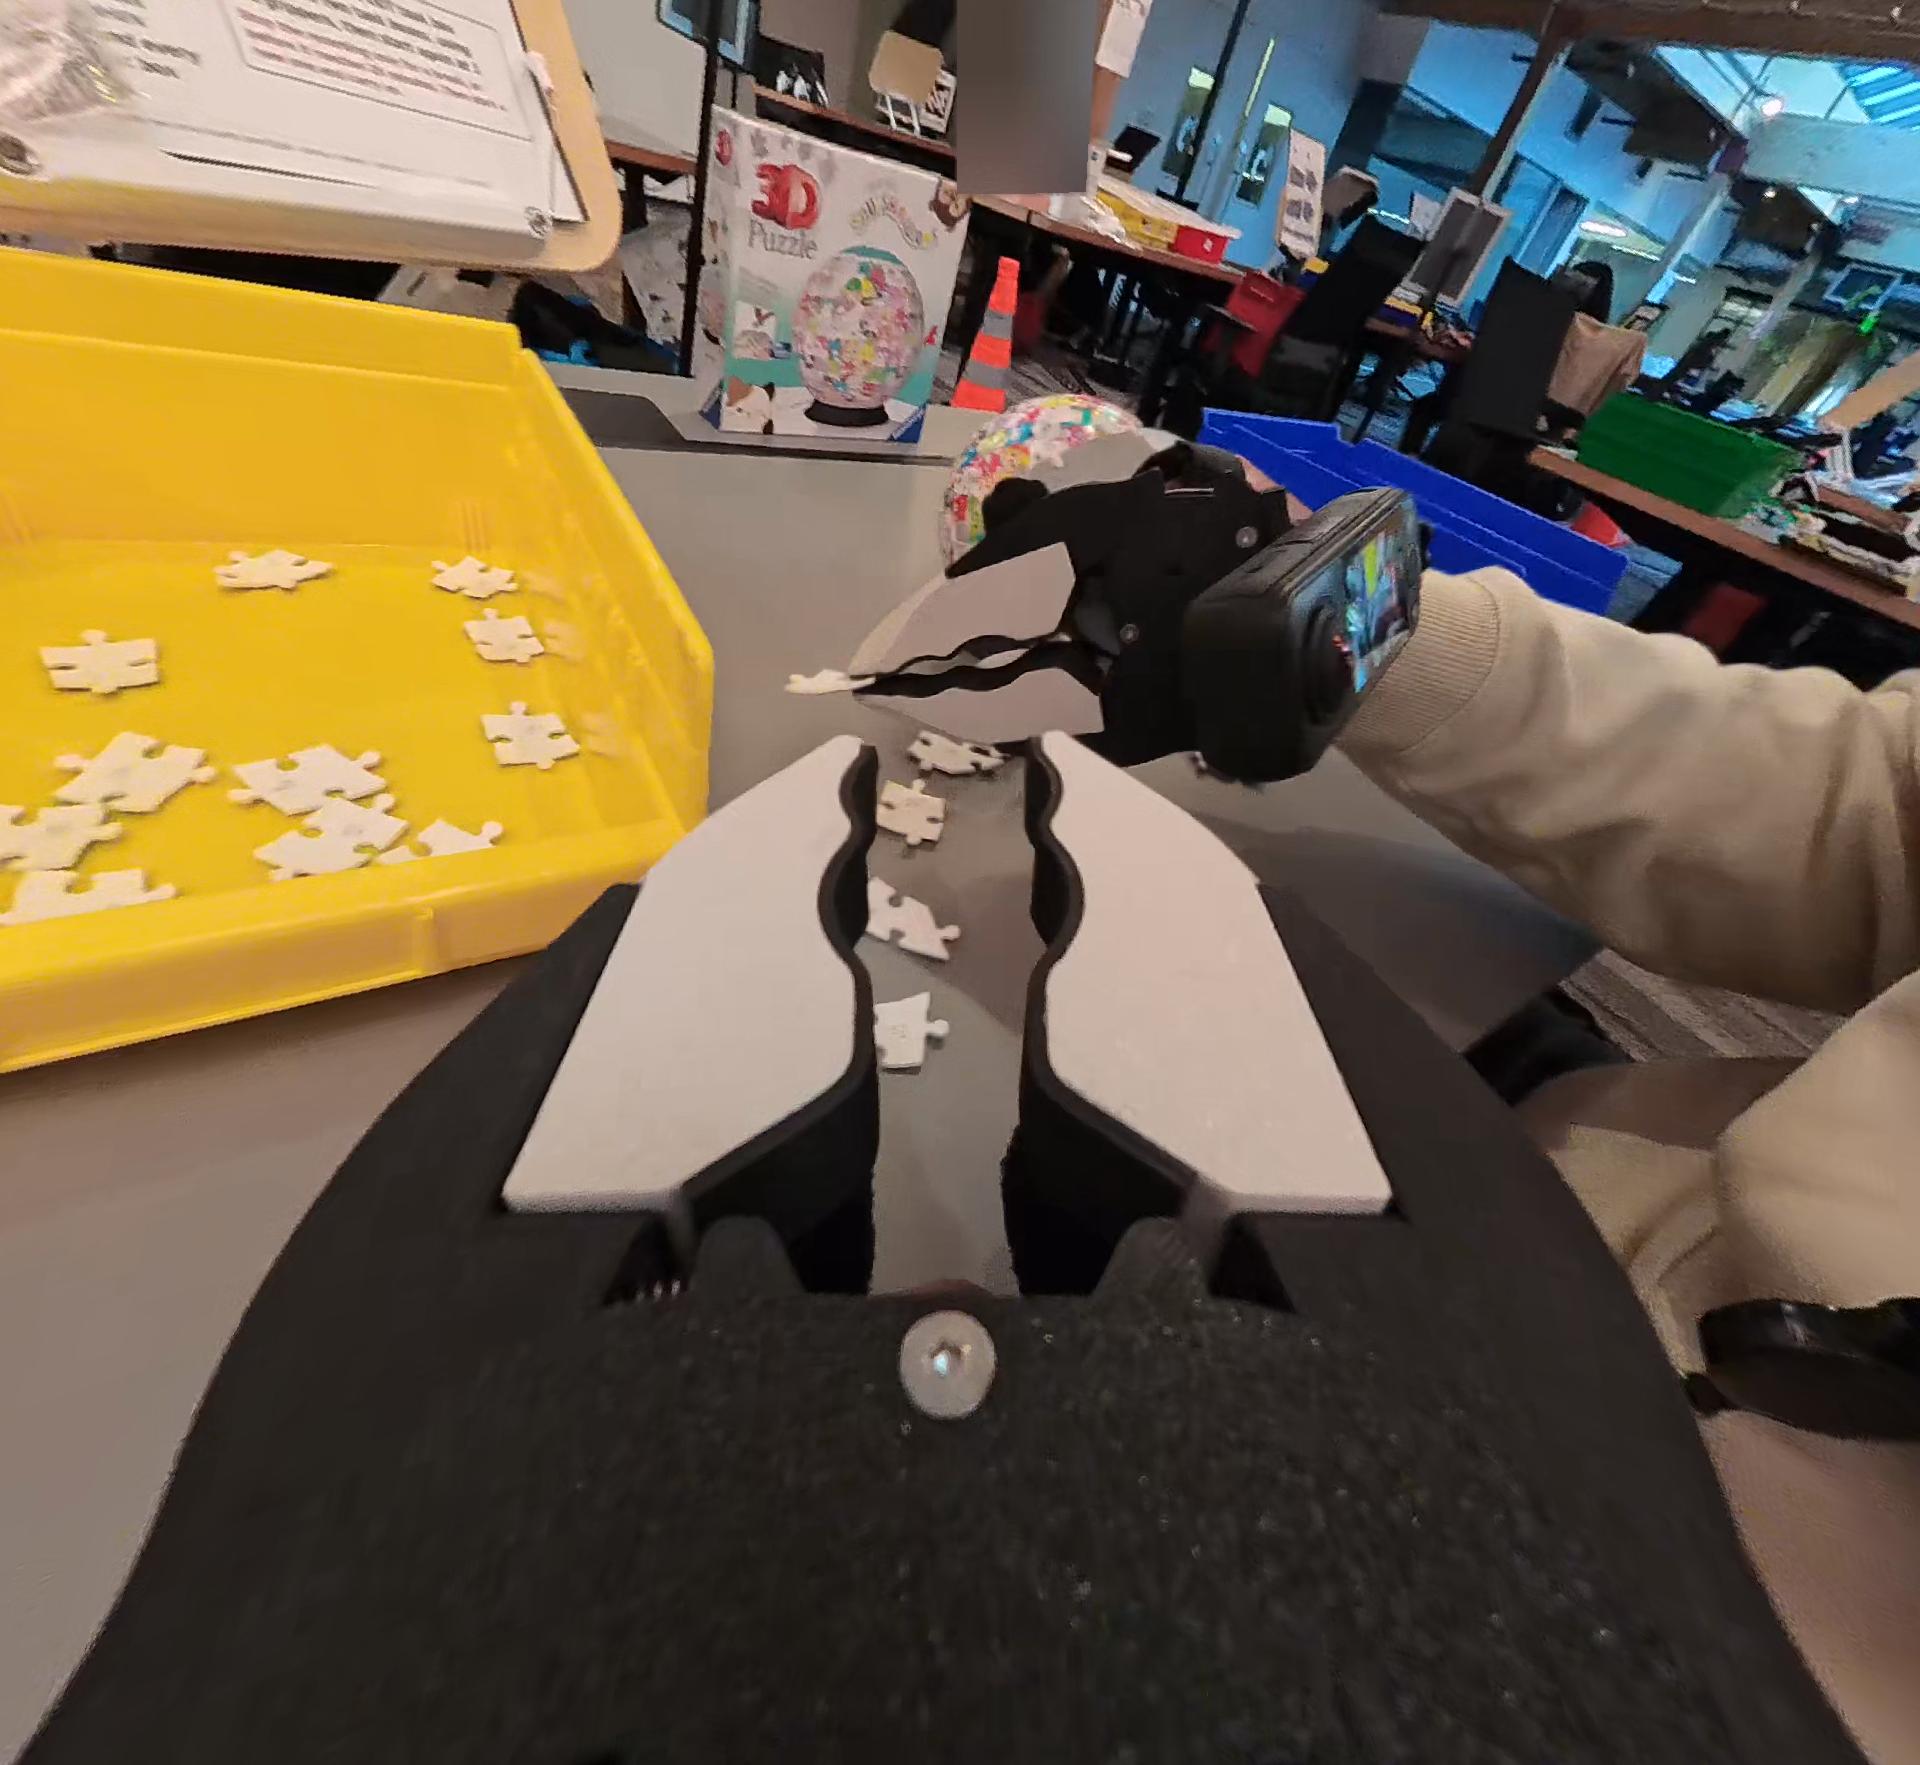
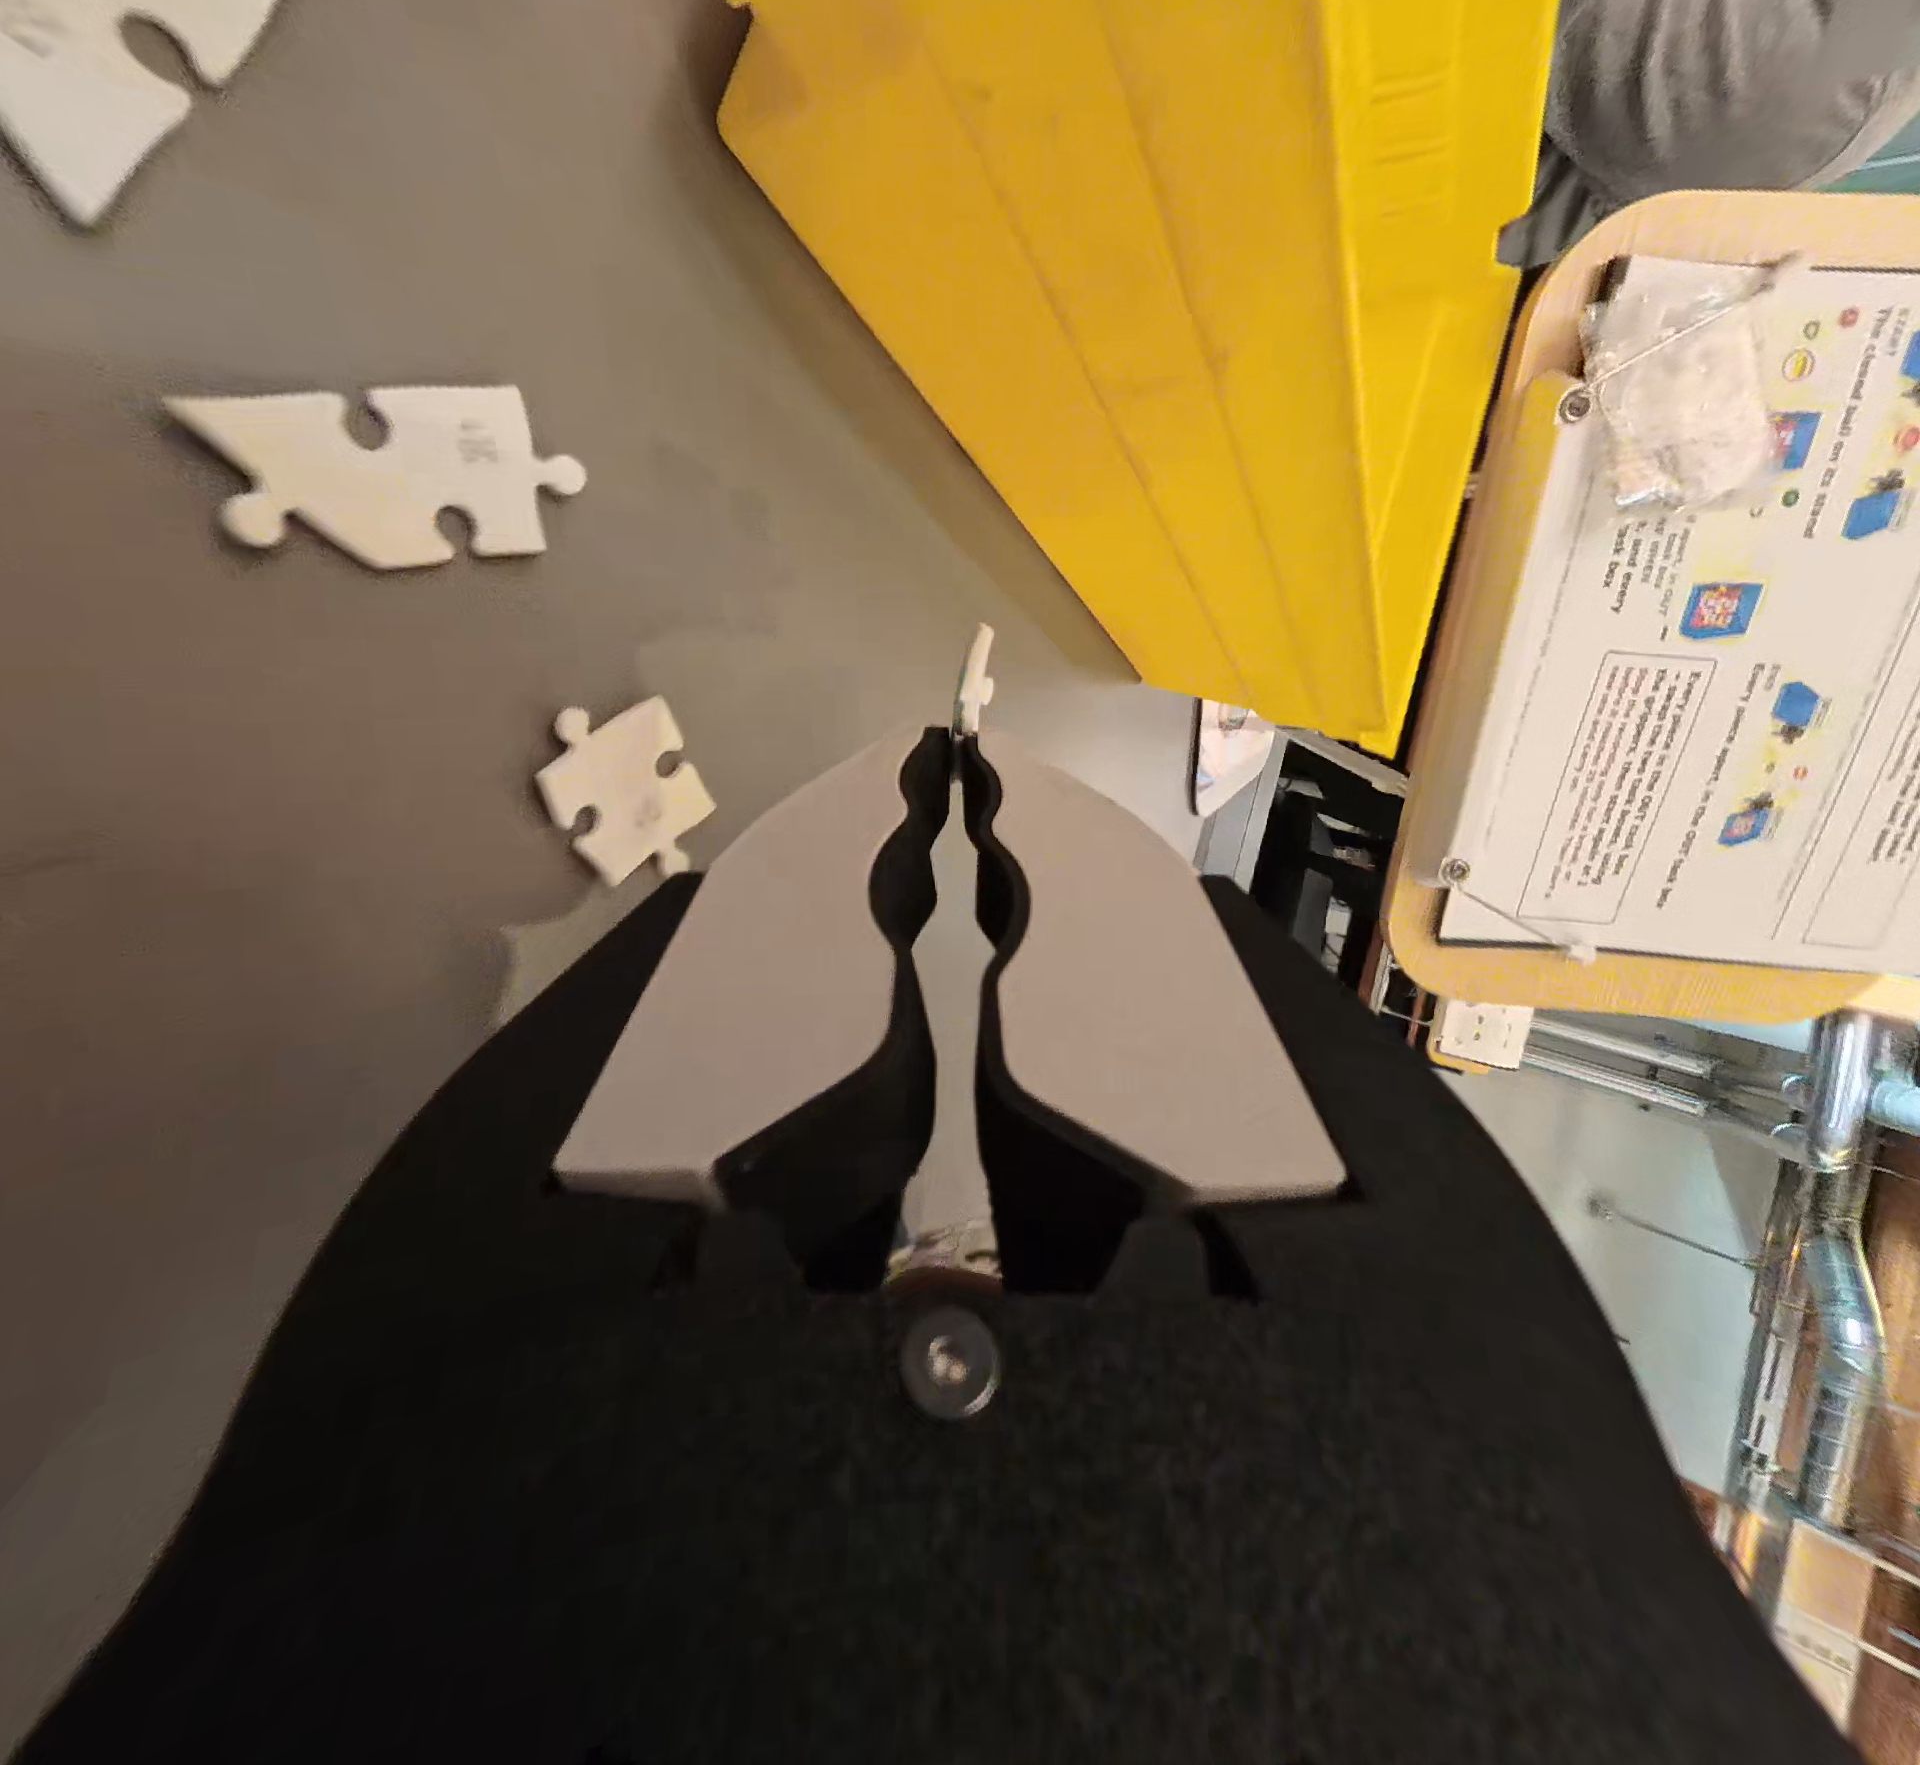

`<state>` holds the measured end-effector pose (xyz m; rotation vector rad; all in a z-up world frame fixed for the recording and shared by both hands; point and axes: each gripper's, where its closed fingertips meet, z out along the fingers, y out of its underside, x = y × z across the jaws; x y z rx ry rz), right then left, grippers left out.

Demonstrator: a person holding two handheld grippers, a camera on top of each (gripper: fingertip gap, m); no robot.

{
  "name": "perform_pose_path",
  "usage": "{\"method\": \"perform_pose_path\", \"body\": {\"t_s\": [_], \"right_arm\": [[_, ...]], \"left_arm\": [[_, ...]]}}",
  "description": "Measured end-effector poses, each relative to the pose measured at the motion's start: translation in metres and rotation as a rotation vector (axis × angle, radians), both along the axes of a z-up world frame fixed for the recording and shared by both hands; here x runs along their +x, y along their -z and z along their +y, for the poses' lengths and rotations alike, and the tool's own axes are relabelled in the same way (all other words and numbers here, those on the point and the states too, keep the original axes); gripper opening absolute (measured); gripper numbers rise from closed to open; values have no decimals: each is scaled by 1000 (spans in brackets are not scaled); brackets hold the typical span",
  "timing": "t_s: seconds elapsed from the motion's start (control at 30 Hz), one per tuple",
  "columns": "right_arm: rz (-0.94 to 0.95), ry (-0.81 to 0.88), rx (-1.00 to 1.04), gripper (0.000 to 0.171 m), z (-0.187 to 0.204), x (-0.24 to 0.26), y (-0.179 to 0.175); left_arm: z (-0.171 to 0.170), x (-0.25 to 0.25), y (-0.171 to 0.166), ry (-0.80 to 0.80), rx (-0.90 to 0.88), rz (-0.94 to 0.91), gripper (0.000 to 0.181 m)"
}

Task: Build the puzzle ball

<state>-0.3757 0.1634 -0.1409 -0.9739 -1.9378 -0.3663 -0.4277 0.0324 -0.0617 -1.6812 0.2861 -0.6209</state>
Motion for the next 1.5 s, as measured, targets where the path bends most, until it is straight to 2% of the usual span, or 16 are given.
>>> {"method": "perform_pose_path", "body": {"t_s": [0.17,0.37,0.43,0.53,0.6,0.8,0.97,1.07,1.2,1.27,1.5], "right_arm": [[-54,16,2,2,17,-7,12],[-62,112,-41,2,38,-8,24],[-4,114,-123,2,21,-10,17],[95,100,-277,2,-35,-11,1],[119,115,-310,2,-62,-5,-4],[107,167,-432,2,-107,15,12],[121,166,-434,2,-119,12,14],[122,123,-462,2,-136,-3,20],[75,126,-318,2,-124,1,26],[68,156,-332,2,-118,11,29],[110,130,-313,2,-112,23,28]], "left_arm": [[3,-29,10,-73,-4,94,25],[8,-48,16,-122,-40,49,27],[10,-63,24,-183,-69,82,30],[10,-86,38,-264,-132,120,32],[9,-94,43,-284,-164,106,32],[9,-83,50,-215,-225,68,31],[-4,-39,70,-4,-324,136,30],[-4,-40,80,-33,-356,235,27],[-7,-44,84,-53,-380,264,27],[-7,-42,84,-52,-366,282,27],[13,2,105,113,-360,490,22]]}}
